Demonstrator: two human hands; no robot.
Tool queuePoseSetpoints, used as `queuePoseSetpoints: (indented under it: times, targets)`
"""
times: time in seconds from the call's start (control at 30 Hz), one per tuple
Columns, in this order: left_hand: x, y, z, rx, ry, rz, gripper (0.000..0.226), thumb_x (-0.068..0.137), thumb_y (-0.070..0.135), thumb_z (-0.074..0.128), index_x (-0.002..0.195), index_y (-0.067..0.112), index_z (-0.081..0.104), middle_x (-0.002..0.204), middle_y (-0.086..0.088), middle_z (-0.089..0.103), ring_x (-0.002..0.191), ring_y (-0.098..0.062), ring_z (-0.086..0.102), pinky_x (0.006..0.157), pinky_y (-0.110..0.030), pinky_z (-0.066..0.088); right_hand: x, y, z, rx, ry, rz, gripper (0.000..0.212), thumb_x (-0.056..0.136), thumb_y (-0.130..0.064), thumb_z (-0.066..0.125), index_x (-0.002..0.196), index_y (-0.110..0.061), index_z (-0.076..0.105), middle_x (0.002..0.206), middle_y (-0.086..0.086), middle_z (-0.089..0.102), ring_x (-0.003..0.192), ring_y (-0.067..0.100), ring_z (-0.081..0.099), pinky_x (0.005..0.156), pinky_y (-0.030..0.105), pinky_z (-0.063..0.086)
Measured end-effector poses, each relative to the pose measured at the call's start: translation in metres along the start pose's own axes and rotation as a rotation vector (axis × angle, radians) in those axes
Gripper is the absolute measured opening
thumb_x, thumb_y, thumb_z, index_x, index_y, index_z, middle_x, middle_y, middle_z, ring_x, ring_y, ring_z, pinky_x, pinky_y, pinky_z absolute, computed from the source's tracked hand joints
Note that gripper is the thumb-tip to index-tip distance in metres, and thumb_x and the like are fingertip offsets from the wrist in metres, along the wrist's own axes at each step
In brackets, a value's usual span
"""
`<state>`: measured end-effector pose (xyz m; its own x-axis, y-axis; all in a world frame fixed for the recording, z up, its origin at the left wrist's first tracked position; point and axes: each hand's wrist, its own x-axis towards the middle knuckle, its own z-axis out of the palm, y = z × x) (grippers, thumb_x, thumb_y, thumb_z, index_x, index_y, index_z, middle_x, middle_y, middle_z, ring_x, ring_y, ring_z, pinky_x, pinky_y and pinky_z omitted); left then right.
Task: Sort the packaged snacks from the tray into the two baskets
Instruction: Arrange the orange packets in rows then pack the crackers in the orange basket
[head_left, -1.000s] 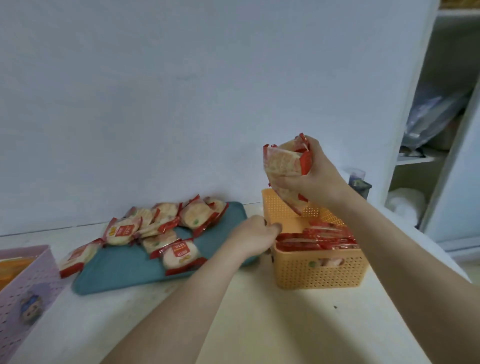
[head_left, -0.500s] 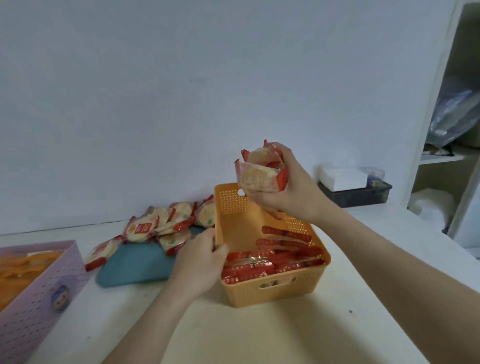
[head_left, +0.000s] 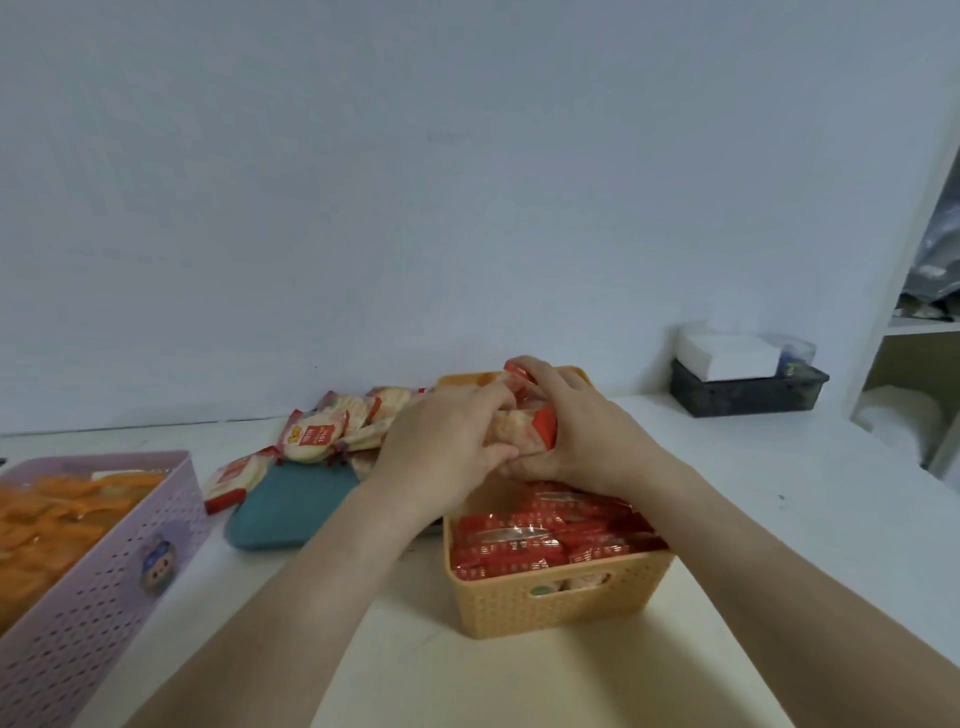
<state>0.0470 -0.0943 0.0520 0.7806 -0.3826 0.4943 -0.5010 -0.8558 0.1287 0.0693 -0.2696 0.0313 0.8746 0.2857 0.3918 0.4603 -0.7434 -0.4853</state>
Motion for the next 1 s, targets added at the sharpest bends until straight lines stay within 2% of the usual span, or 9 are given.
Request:
queuePoseSetpoints:
  times: [0.1, 0.23, 0.3, 0.37, 0.5, 0.63, 0.73, 0.83, 1.0]
  targets:
    - [0.007, -0.011, 0.002, -0.154, 0.010, -0.018, 0.026, 0.085, 0.029, 0.068, 0.109, 0.030, 0.059, 0.101, 0.009, 0.060, 0.096, -0.013, 0.057, 0.079, -0.030, 0.045, 0.001, 0.007, -0.004, 0.055, 0.007, 0.018, 0.108, 0.052, -0.059, 0.084, 0.140, -0.051, 0.021, 0.136, -0.005, 0.045, 0.129, 0.011, 0.041, 0.101, 0.039, 0.044]
    - [0.007, -0.026, -0.009, -0.354, 0.075, -0.113, 0.036, 0.091, 0.013, 0.061, 0.123, 0.030, 0.059, 0.102, 0.006, 0.042, 0.098, -0.010, 0.049, 0.090, -0.025, 0.041, 0.003, 0.010, -0.002, 0.016, 0.050, -0.006, 0.096, 0.064, -0.038, 0.083, 0.142, -0.042, 0.027, 0.130, -0.002, 0.050, 0.126, 0.016, 0.044, 0.096, 0.035, 0.045]
    - [0.006, -0.029, -0.020, -0.294, 0.048, -0.065, 0.045, 0.089, 0.001, 0.057, 0.122, 0.032, 0.061, 0.100, 0.004, 0.036, 0.102, -0.012, 0.040, 0.095, -0.026, 0.038, 0.003, 0.007, 0.001, -0.041, 0.051, -0.021, 0.090, 0.069, -0.036, 0.076, 0.143, -0.043, 0.025, 0.132, -0.001, 0.047, 0.126, 0.017, 0.044, 0.095, 0.039, 0.047]
    - [0.003, -0.025, -0.030, -0.166, -0.038, 0.043, 0.055, 0.084, -0.006, 0.055, 0.120, 0.036, 0.062, 0.099, 0.004, 0.036, 0.099, -0.012, 0.034, 0.090, -0.026, 0.037, 0.003, 0.005, 0.002, -0.062, 0.105, -0.009, 0.088, 0.070, -0.039, 0.072, 0.142, -0.044, 0.022, 0.136, 0.000, 0.043, 0.122, 0.021, 0.050, 0.091, 0.044, 0.050]
    - [0.000, -0.006, -0.032, 0.130, -0.172, 0.193, 0.051, 0.082, 0.000, 0.059, 0.119, 0.035, 0.055, 0.099, 0.011, 0.045, 0.100, -0.013, 0.042, 0.079, -0.027, 0.035, 0.005, 0.009, 0.002, -0.092, 0.267, 0.044, 0.085, 0.073, -0.048, 0.070, 0.143, -0.039, 0.023, 0.134, 0.002, 0.045, 0.111, 0.026, 0.058, 0.084, 0.043, 0.053]
    - [0.006, 0.017, -0.016, 0.370, -0.365, 0.322, 0.026, 0.086, 0.007, 0.056, 0.103, 0.024, 0.067, 0.095, 0.008, 0.059, 0.097, -0.018, 0.048, 0.078, -0.030, 0.029, 0.007, 0.009, 0.004, -0.051, 0.286, 0.039, 0.084, 0.073, -0.049, 0.073, 0.141, -0.040, 0.026, 0.128, 0.000, 0.049, 0.111, 0.023, 0.058, 0.084, 0.044, 0.053]
    - [0.011, 0.021, -0.010, 0.356, -0.500, 0.282, 0.025, 0.088, 0.013, 0.057, 0.108, 0.025, 0.066, 0.086, 0.009, 0.063, 0.091, -0.015, 0.052, 0.090, -0.037, 0.030, 0.006, 0.006, 0.003, -0.019, 0.286, 0.035, 0.084, 0.071, -0.045, 0.074, 0.140, -0.040, 0.027, 0.126, -0.001, 0.050, 0.111, 0.023, 0.057, 0.086, 0.045, 0.052]
    - [0.021, 0.015, -0.009, 0.167, -0.641, 0.148, 0.029, 0.093, 0.030, 0.059, 0.120, 0.021, 0.059, 0.098, 0.006, 0.065, 0.088, -0.012, 0.055, 0.081, -0.032, 0.043, 0.003, 0.003, 0.001, -0.008, 0.285, 0.039, 0.085, 0.070, -0.044, 0.074, 0.141, -0.038, 0.027, 0.126, 0.000, 0.049, 0.110, 0.025, 0.057, 0.086, 0.045, 0.051]
    - [0.012, 0.009, 0.005, -0.001, -0.513, 0.054, 0.042, 0.085, 0.048, 0.065, 0.118, 0.022, 0.062, 0.104, 0.008, 0.070, 0.091, -0.009, 0.064, 0.077, -0.026, 0.052, 0.003, 0.002, 0.000, -0.030, 0.292, 0.046, 0.084, 0.071, -0.047, 0.076, 0.140, -0.037, 0.029, 0.125, -0.001, 0.050, 0.106, 0.025, 0.060, 0.082, 0.042, 0.052]
